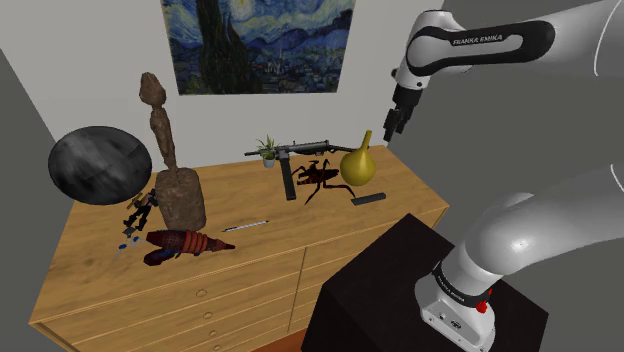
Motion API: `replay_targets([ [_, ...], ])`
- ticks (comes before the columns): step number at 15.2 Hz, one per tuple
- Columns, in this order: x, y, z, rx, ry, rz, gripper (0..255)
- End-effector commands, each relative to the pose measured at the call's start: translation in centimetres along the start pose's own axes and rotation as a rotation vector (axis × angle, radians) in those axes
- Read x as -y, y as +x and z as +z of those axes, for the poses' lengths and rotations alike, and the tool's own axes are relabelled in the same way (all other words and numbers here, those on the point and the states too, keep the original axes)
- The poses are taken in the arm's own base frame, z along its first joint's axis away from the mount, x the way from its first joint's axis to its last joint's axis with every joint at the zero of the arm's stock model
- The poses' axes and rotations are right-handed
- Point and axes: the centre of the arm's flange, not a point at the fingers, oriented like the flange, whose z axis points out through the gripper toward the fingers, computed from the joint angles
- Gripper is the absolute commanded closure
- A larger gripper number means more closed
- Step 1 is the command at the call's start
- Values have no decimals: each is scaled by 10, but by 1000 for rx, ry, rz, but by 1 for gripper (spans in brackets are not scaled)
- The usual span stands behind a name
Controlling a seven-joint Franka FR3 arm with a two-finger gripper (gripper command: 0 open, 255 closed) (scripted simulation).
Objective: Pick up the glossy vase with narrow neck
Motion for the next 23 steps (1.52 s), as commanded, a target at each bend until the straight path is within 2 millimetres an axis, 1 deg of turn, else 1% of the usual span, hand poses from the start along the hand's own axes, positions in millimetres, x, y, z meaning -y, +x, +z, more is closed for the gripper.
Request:
replay_targets([
  [1, -21, 13, 11, -10, -4, -7, 0],
  [12, -130, 85, 61, -56, -18, -42, 0],
  [23, -238, 163, 105, -102, -31, -76, 0],
])
